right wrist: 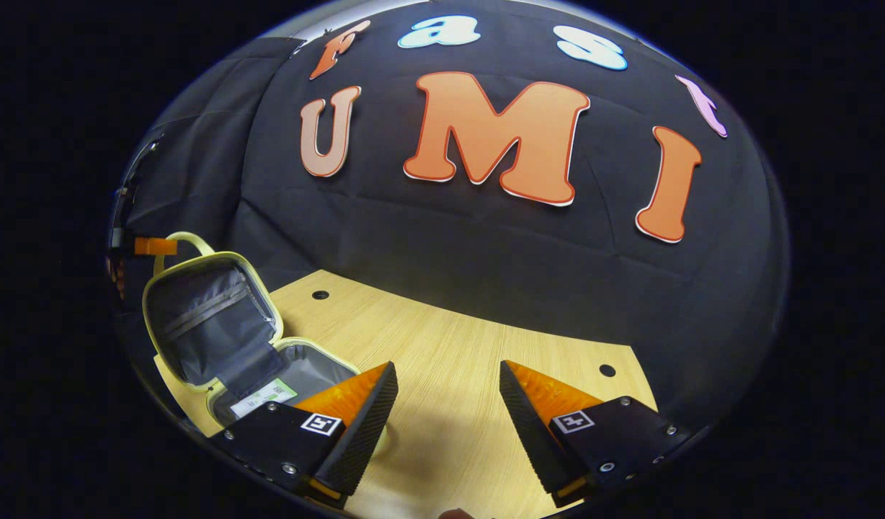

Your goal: First open the suitcase, pack the skin care products into it, and then close the suitcase.

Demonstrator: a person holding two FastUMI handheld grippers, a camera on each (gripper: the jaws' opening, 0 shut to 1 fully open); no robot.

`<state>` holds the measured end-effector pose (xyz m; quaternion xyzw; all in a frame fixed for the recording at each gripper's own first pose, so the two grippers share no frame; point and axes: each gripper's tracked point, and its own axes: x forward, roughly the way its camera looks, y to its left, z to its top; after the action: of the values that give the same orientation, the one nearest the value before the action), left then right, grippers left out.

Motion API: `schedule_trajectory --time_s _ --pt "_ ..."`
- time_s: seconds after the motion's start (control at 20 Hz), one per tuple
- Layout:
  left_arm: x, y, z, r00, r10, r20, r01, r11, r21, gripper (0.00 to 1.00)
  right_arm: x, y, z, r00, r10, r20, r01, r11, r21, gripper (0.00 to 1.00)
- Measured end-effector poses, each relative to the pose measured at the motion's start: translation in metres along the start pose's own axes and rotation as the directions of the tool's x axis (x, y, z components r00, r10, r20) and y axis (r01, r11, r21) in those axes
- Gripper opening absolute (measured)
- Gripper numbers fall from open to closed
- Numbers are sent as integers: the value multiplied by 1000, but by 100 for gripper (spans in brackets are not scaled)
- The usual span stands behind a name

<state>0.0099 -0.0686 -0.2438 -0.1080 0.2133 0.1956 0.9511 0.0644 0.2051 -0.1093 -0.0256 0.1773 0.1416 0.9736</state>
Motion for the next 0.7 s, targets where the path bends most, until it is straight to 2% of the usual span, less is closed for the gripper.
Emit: schedule_trajectory --time_s 0.15,0.4,0.7 --pt "-8 -46 14 999 -52 8 52 999 7 12 -3 -16 2 1000 8 23 -7 1000 -17 92" --pt "-21 -126 15 982 -188 -4 188 982 -1 12 -11 -37 2 998 1 57 0 1000 -8 93" --pt "-28 -198 -5 958 -283 -50 283 959 -15 11 -17 -58 -12 998 -1 59 1 1000 -15 94"
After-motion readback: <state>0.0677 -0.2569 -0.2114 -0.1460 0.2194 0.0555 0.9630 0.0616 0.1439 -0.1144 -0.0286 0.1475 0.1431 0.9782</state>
